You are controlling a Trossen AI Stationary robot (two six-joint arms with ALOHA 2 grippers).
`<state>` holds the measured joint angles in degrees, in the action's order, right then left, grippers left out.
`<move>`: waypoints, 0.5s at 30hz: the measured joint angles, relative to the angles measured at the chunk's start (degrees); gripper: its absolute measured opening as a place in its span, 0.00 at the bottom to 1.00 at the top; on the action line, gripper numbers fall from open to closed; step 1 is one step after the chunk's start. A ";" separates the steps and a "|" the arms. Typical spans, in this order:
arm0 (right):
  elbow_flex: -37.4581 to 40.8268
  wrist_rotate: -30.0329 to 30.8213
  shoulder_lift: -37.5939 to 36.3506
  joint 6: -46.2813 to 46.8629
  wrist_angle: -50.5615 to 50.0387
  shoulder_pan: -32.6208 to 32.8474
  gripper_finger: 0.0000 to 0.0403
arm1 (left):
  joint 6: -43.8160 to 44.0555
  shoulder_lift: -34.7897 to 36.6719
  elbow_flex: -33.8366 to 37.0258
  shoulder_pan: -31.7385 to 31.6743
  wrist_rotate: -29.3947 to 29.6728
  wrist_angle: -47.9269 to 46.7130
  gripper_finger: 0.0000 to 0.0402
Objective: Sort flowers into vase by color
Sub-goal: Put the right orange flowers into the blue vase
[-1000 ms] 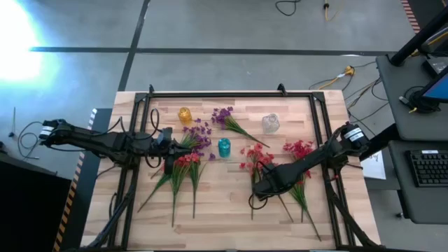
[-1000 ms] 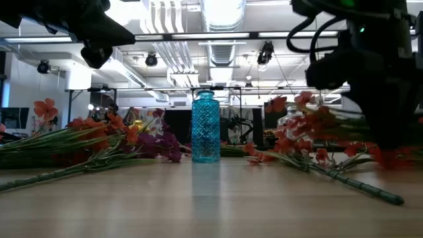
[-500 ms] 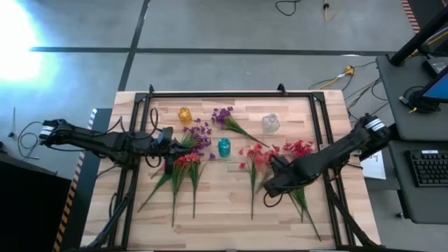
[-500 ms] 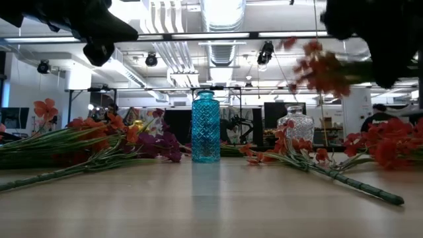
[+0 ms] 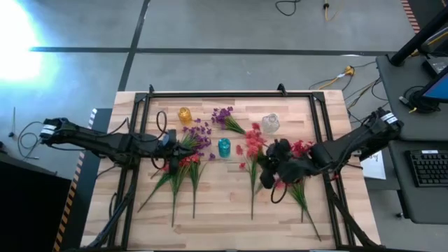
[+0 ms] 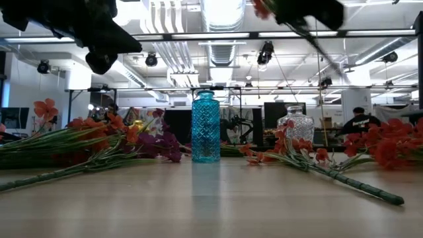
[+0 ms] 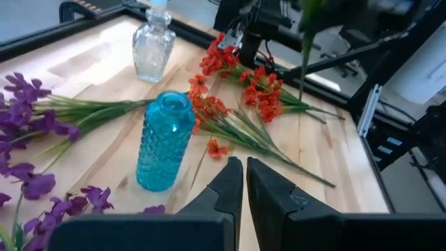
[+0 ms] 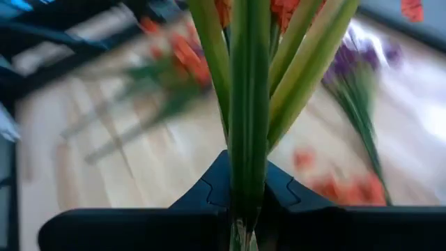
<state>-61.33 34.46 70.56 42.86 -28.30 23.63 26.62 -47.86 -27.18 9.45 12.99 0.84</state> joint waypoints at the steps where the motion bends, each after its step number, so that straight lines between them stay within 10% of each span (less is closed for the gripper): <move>1: 1.12 -0.29 -0.32 -4.08 4.74 -0.66 0.06 | 0.67 -0.55 0.00 0.00 -0.05 0.16 0.02; 15: 19.50 -9.11 -0.43 -42.64 62.98 -10.15 0.06 | 7.97 -3.24 -0.02 0.54 0.06 4.35 0.02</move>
<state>-41.83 25.35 70.13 0.22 34.68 13.48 34.59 -51.09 -27.19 9.99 13.06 5.19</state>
